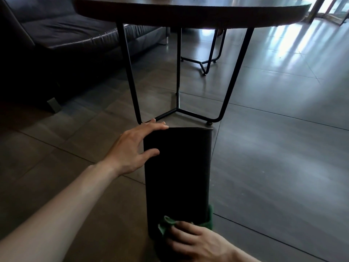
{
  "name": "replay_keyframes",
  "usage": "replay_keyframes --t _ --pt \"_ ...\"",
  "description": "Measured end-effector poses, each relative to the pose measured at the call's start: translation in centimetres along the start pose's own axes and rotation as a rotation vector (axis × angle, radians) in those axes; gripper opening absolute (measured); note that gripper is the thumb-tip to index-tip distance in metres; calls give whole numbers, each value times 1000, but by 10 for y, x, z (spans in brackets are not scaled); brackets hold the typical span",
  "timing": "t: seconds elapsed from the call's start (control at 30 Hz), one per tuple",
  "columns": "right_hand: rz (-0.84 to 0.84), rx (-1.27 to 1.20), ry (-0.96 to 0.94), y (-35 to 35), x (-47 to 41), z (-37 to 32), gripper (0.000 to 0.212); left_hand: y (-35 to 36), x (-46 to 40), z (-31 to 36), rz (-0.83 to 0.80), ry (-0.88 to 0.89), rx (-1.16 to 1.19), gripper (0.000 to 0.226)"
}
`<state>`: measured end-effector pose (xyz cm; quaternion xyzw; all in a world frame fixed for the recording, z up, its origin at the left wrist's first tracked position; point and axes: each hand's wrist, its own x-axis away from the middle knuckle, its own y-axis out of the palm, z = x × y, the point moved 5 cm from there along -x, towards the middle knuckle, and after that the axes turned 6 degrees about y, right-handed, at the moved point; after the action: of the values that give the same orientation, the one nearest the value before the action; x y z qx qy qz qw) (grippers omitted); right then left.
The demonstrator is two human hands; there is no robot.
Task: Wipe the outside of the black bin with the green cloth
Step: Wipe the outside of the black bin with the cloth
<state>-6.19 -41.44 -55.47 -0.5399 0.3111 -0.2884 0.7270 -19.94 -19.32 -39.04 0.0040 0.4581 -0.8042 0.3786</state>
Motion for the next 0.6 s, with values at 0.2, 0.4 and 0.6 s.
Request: replay_keyframes --t 0.2,0.4,0.6 --pt "396 -571 691 -101 25 87 24 -5 2 -6 -55 -10 30 70" --pt "1026 -1226 1375 -172 81 222 33 -20 15 -15 -122 -41 14 64" --pt "758 -1227 1410 -149 28 255 30 -41 32 -25 -157 -97 -67 53"
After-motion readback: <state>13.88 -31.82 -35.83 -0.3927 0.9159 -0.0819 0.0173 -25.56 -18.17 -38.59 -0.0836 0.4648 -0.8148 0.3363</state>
